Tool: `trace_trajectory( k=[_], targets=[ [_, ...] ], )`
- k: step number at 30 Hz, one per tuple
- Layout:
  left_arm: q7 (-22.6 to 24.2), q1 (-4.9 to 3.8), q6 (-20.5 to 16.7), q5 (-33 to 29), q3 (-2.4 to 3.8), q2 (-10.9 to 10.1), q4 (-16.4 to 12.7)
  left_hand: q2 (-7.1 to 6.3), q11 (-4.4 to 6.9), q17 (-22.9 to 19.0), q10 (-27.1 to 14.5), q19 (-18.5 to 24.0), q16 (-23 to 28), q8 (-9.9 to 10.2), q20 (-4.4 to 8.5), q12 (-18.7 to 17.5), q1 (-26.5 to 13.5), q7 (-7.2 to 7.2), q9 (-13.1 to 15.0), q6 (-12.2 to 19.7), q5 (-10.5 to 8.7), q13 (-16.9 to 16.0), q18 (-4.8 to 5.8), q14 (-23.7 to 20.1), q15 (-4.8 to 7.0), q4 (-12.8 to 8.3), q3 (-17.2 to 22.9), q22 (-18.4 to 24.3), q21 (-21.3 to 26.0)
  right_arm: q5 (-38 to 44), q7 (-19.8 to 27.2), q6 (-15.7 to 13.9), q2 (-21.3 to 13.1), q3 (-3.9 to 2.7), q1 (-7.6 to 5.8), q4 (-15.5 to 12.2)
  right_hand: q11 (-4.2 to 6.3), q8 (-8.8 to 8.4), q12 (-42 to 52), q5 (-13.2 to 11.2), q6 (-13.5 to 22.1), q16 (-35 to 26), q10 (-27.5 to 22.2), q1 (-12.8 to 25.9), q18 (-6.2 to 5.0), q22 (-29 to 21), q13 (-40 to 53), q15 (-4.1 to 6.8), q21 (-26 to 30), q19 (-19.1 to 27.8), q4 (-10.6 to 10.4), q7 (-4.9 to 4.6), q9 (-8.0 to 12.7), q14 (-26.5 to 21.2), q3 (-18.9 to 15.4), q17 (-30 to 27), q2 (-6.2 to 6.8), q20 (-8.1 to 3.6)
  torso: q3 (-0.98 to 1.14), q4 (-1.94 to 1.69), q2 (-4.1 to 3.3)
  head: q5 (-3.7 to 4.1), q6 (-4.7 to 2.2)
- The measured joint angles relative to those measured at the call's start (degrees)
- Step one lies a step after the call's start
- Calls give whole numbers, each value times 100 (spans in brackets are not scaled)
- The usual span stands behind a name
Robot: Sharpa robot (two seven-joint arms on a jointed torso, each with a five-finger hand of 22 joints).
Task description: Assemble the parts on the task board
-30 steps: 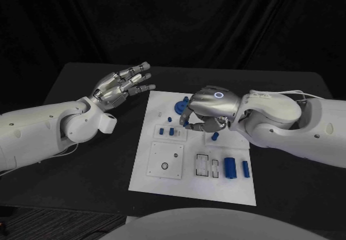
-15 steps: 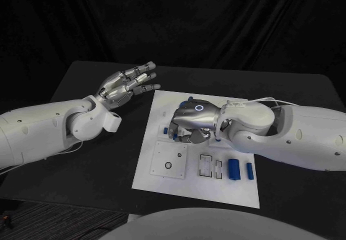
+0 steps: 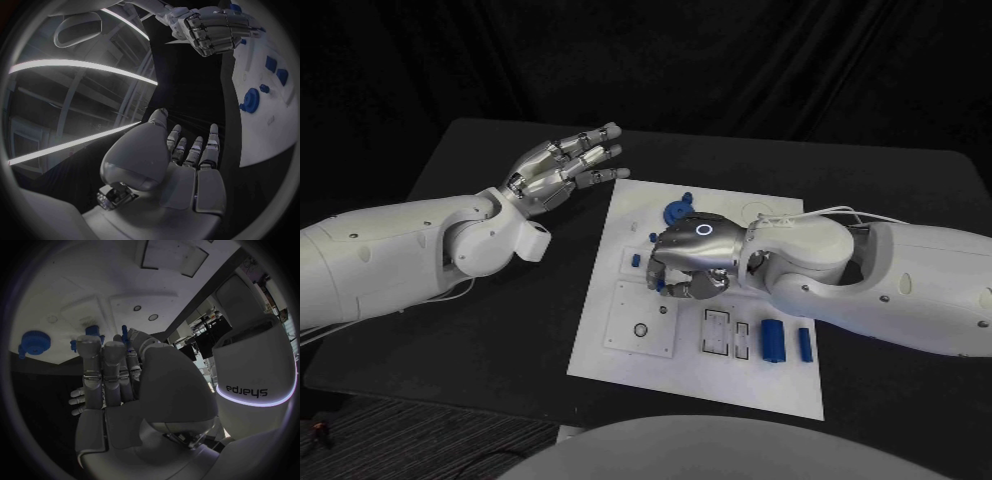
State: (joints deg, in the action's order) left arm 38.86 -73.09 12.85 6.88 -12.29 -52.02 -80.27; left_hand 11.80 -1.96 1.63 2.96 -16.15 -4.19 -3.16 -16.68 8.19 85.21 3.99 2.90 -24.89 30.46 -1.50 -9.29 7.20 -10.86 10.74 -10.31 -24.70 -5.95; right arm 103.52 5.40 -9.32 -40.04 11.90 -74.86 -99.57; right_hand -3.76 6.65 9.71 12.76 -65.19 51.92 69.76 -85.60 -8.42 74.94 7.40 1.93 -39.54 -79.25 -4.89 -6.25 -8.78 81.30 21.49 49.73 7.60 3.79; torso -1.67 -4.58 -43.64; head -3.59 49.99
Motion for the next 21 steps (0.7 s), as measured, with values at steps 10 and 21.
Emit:
trace_trajectory(
  k=[10, 21],
  targets=[
    [0, 0, 23, 0, 0, -1, 17, 0, 0, 0, 0, 0, 0, 0, 0, 0, 0, 0, 0, 0, 0, 0, 0, 0, 0, -16, 16, 8, 0, 27, 4, 0, -179, 0, 93, -140, 0, -24, -24, -1, 20, 0, 0, 1, -1, -1, 1, 0, 0, 0, 17, -20, 12, 0, 17, -31, 1, 0, 8, 23, 0, -51, 0],
    [1, 3, 48, -1, 0, 6, 44, 0, 0, -1, 0, 1, 0, 0, 0, 0, 0, 0, -1, 0, 0, 0, 0, 0, 0, -16, 16, 18, 0, 38, 12, -38, -221, 0, 217, -153, 0, -27, -45, -12, 20, -23, 0, 2, -2, -1, -4, 0, 0, 0, 16, -20, 17, -1, 16, -39, 2, 0, 9, 19, 10, -73, 0]
  ],
)
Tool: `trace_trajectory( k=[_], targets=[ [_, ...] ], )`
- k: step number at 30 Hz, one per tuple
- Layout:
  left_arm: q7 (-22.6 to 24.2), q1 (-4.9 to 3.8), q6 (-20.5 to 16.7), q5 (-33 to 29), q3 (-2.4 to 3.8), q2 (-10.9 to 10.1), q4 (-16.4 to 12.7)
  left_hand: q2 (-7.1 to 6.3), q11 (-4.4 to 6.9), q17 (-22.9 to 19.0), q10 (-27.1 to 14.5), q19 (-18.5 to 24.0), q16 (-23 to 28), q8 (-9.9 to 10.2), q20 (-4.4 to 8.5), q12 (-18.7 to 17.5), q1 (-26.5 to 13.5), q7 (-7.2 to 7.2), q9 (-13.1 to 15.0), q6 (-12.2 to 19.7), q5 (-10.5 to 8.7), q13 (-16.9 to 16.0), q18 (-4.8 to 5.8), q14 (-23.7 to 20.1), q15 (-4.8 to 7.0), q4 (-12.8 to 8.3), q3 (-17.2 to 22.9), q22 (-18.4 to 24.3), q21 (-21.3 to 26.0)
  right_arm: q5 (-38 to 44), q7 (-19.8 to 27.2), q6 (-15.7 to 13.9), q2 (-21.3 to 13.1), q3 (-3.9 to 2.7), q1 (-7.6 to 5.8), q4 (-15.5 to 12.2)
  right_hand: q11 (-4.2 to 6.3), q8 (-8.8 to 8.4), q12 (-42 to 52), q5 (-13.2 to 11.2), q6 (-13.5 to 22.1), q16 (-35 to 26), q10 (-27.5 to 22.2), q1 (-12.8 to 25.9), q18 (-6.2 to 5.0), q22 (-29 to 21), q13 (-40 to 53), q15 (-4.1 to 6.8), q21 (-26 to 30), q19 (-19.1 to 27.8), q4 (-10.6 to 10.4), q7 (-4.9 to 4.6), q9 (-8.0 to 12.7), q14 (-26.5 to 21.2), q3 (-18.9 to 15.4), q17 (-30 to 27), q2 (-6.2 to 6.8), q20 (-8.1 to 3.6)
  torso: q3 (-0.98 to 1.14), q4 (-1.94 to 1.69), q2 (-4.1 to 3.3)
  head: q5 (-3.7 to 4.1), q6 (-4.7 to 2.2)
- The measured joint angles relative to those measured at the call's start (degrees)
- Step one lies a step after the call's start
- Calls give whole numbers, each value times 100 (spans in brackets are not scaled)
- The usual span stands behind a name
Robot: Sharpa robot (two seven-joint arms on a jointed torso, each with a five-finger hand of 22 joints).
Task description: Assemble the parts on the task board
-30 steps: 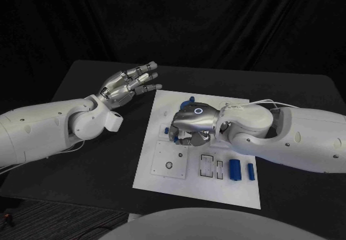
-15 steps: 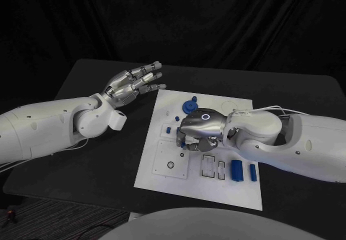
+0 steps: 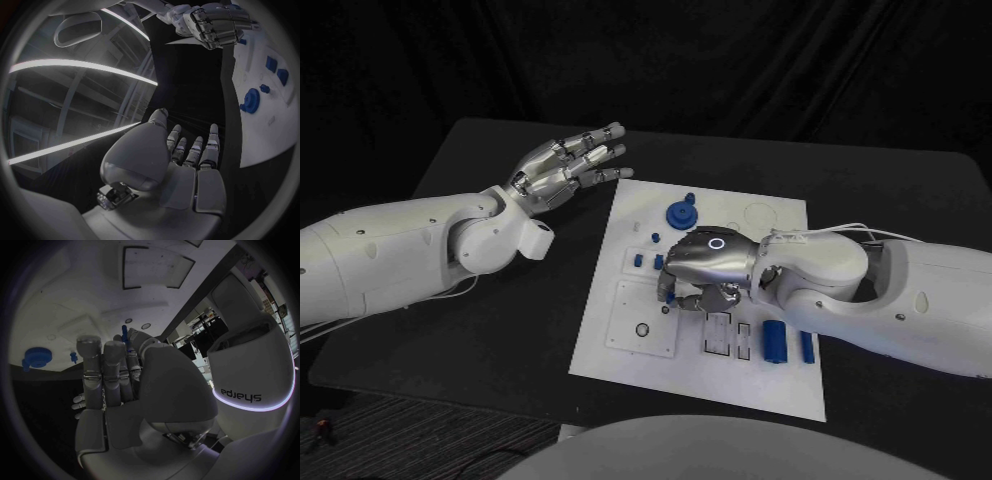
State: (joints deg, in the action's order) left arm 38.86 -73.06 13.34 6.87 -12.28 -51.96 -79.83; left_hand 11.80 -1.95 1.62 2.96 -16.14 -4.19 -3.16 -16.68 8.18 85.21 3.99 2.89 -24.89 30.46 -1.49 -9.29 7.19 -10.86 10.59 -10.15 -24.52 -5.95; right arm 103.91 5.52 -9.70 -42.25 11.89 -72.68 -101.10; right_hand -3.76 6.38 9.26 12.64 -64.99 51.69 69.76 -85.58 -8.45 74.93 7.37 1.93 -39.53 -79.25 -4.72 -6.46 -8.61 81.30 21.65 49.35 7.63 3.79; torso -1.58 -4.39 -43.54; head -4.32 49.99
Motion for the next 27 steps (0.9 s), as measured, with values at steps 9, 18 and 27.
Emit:
trace_trajectory(
  k=[9, 18, 27],
  targets=[
    [0, 6, 27, 0, 0, 8, 21, 29, 0, 0, 0, 0, 0, 0, 0, 0, 29, 14, 0, -14, 0, 0, -1, 0, 0, -24, 24, 5, 0, 5, 9, -56, -5, 0, 35, -11, 0, -22, -12, 20, 0, 0, 0, 0, -1, -1, -5, 0, 28, 0, 15, 0, 7, 0, -16, -12, 0, 0, -2, 0, 2, 14, 0],
    [0, 18, 52, 0, 1, 19, 38, 29, 0, 0, 0, 0, 0, -26, 0, 0, 28, 20, 6, -21, 0, 0, 0, 0, 0, -24, 24, 13, 0, 7, 15, -94, 12, -1, 60, -6, 0, -22, 5, 20, 0, -25, 0, 1, -1, -1, -4, 0, 28, 0, 15, 0, 11, 0, -17, -28, 1, 0, -2, -4, 3, 22, 0],
    [0, 29, 78, 0, 0, 24, 44, 29, -19, 0, -21, 0, 0, -26, 0, -1, 28, 21, 6, -62, 0, 0, 0, 0, 0, -24, 24, 21, 0, 8, 15, -94, 58, -1, 119, 68, 1, -51, 5, 18, 21, -51, 0, 1, -2, -1, -5, 0, 81, 0, 14, -21, 22, 0, -17, -53, 1, 0, -2, -5, 1, 27, 0]
  ],
)
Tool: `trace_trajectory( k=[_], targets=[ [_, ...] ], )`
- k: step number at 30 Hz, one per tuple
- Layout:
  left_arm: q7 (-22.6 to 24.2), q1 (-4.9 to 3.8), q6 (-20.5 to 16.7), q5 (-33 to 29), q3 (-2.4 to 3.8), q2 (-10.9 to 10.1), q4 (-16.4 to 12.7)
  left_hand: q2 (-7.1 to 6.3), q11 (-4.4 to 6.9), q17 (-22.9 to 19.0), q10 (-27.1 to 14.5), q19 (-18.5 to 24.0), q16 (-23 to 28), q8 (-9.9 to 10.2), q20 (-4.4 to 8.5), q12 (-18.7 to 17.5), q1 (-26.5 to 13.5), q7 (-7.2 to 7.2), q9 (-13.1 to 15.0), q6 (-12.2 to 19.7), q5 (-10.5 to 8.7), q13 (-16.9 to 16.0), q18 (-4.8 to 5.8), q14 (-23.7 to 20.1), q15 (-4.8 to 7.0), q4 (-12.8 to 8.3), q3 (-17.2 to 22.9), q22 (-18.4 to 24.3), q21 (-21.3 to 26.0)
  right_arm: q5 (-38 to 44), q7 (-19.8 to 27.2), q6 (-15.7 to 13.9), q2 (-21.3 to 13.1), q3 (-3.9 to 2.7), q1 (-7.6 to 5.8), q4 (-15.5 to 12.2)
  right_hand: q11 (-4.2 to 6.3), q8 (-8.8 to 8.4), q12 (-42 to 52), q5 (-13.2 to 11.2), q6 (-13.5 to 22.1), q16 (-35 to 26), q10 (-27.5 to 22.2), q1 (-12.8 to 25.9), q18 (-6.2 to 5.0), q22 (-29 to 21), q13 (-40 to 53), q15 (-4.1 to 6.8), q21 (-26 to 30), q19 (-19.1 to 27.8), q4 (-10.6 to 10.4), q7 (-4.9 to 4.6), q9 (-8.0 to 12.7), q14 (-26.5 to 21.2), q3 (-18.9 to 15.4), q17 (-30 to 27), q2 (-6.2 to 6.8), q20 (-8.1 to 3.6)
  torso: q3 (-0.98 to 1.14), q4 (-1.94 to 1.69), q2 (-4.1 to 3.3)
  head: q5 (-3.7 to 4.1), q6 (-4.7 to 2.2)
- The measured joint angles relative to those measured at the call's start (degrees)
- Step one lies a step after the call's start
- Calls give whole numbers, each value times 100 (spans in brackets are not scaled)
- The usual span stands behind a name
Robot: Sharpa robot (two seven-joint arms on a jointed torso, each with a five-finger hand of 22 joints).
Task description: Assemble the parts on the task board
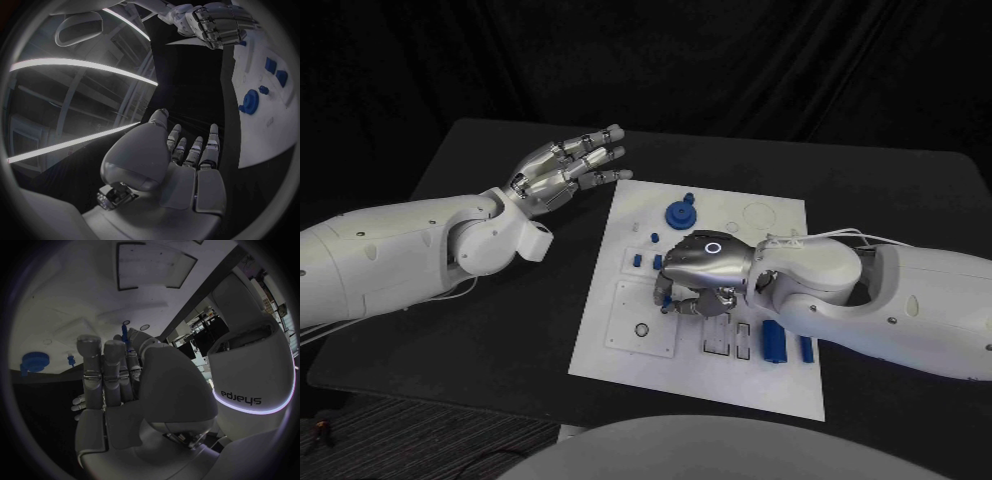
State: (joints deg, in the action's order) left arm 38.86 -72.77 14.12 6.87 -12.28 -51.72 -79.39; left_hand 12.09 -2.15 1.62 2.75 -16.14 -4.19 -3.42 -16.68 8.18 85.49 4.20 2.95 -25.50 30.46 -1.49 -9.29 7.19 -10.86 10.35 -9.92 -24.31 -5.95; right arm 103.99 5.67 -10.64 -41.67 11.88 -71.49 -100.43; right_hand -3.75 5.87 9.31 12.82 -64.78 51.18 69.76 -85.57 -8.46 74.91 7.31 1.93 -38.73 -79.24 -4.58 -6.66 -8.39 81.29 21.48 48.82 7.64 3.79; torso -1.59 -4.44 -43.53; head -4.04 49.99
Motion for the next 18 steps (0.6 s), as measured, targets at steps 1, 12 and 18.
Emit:
trace_trajectory(
  k=[1, 12, 18],
  targets=[
    [0, 1, 2, 0, -1, 0, 1, 0, -1, 0, -1, 0, 0, 0, 0, 0, 0, 0, 0, 0, 0, 0, 0, 0, 0, 0, 0, 0, 0, 0, 0, 0, 3, 0, 8, 8, 0, 0, 0, 0, 0, 0, 0, 0, 0, 0, -1, 0, 0, 0, 1, 0, 0, 0, 1, -6, 0, 0, 0, -1, -1, 0, 0],
    [0, 8, 15, 0, 0, 0, 5, 0, -1, 0, -1, 0, 0, 0, 0, 0, 0, 0, -1, 0, 0, 0, -1, 0, 0, -16, 16, 0, 0, 0, 0, 2, 39, -10, 45, 68, 8, -22, -4, -5, 20, -22, 7, 0, -1, 0, -5, 0, 35, 0, 17, -20, 9, 0, 17, -30, 0, 0, -1, -5, -3, -2, 0],
    [0, 12, 25, 0, 0, 3, 12, 0, -1, 0, -1, 0, 0, 0, 0, -1, 0, 0, -1, 0, 0, 0, -1, 0, 0, -16, 16, 0, 0, -1, 4, -4, 66, -16, 69, 69, 9, -22, -5, -6, 20, -22, 9, 1, -1, -1, -13, 0, 58, 0, 32, -20, 13, 0, 1, -39, 1, 0, -1, -5, -3, 8, 0]
  ],
)
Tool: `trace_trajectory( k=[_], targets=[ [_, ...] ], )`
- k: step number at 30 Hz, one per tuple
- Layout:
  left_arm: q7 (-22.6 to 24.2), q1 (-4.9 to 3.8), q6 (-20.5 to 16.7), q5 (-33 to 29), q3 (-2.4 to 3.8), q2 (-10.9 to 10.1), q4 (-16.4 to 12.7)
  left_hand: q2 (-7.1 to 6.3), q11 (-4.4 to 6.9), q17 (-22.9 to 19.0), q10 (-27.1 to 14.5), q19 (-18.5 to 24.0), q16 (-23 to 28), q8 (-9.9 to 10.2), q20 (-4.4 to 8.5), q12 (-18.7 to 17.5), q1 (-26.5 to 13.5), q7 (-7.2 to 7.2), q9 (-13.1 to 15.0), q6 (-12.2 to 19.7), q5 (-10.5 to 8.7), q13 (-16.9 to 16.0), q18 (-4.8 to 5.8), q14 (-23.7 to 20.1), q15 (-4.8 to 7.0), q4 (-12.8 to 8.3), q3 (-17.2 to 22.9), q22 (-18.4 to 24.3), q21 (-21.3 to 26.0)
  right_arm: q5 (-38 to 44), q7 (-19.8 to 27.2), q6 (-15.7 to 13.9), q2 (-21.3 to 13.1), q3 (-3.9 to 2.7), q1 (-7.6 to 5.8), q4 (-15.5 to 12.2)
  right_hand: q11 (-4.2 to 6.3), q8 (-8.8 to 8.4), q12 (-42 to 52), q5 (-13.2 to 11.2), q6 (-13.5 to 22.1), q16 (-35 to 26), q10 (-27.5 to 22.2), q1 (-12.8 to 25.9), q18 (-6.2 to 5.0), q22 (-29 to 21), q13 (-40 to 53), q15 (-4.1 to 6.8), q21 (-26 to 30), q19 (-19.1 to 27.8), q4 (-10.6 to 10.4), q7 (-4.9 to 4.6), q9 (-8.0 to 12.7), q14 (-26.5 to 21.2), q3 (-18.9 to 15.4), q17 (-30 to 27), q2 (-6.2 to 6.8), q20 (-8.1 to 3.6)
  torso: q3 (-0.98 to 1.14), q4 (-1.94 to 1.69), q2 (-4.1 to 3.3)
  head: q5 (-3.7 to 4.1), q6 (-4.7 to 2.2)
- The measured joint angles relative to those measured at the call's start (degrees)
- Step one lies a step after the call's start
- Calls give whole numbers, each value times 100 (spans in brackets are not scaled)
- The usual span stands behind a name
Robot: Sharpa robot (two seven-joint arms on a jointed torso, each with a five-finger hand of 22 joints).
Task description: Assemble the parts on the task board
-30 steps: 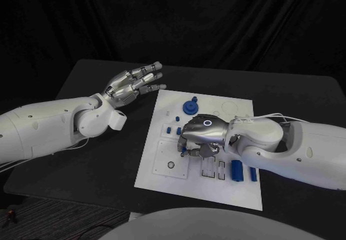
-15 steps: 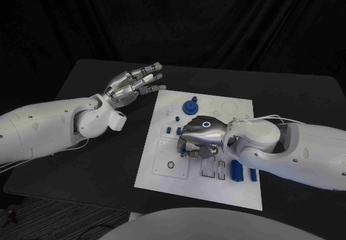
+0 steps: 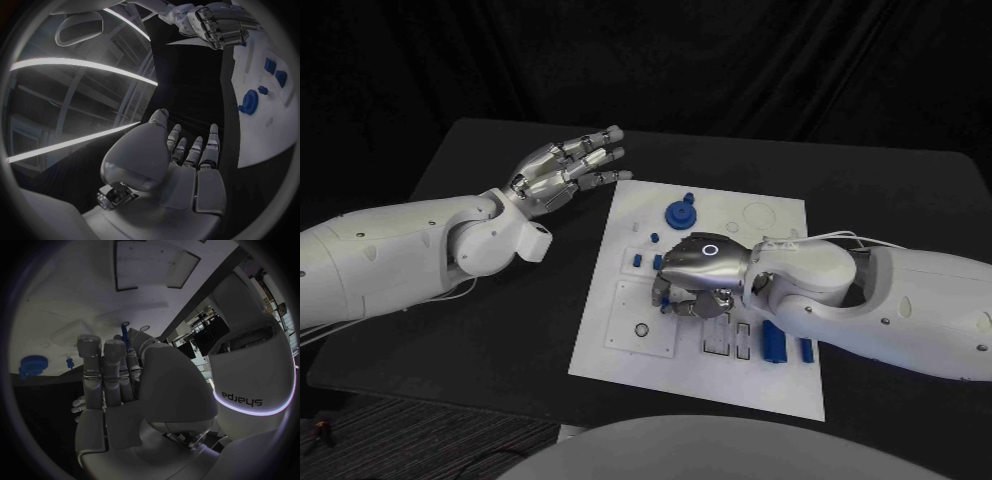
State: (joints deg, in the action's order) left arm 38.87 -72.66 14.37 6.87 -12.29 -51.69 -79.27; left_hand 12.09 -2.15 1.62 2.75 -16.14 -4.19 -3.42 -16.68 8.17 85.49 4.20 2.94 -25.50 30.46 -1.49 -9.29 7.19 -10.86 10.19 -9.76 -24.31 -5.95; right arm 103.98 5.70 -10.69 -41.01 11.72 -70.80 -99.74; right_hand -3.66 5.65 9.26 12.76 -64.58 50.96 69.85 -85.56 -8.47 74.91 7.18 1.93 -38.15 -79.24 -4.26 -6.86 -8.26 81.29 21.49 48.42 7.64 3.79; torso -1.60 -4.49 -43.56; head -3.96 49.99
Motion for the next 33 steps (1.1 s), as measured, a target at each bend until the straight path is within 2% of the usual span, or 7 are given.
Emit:
trace_trajectory(
  k=[17, 33],
  targets=[
    [0, 4, 12, 0, 0, -1, 7, 0, 0, 0, 0, 0, 0, 0, 0, -1, 0, 0, 0, 0, 0, 0, 0, 0, 0, 1, 0, 9, 0, -1, 6, -10, -24, 6, 31, -36, -10, -23, -21, -1, 21, -37, 30, 16, 0, 4, 1, -21, 27, 0, -1, -20, 13, -21, -1, -34, 16, 0, 2, 2, -3, -5, 0],
    [0, 7, 20, 0, 0, -3, 17, 0, 0, 0, 0, 0, 0, 0, 0, -1, 0, 0, -1, 0, 0, 0, 0, 0, 0, 0, 0, 21, 0, 2, -5, 7, -120, 14, 42, -49, 60, -45, -63, -22, 20, -83, 100, 14, 0, 3, -2, -42, 89, 22, 16, -20, 17, -42, 16, -61, 58, 22, 3, 2, 1, -3, 0]
  ],
)
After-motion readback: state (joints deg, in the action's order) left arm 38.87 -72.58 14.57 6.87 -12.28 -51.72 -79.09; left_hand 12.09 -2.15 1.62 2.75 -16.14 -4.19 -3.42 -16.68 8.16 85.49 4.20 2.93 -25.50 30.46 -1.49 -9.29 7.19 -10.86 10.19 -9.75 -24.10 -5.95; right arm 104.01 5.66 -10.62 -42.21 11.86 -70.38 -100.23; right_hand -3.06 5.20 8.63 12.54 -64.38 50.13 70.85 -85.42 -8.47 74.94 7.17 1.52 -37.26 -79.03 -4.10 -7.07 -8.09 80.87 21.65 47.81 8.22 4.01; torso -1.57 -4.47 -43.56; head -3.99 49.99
